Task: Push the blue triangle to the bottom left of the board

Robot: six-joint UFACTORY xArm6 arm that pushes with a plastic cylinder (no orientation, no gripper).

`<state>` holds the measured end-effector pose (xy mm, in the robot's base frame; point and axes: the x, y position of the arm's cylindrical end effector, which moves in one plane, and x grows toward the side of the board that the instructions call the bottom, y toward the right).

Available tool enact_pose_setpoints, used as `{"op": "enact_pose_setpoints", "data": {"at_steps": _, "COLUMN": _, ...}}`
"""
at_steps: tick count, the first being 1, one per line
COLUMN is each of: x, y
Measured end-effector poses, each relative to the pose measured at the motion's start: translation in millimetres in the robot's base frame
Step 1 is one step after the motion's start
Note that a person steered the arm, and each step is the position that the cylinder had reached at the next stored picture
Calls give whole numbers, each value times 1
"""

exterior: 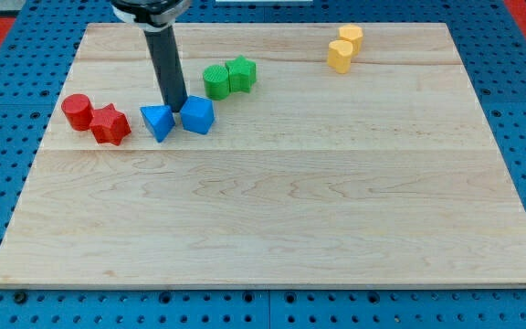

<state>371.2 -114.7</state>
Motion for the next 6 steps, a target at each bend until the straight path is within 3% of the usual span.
{"op": "enact_pose_setpoints", "data": {"at_steps": 2, "x": 18, "y": 57}}
{"op": "enact_pose_setpoints", "data": {"at_steps": 5, "x": -6, "y": -54}}
{"op": "enact_pose_setpoints", "data": {"at_steps": 6, "x": 16, "y": -49}}
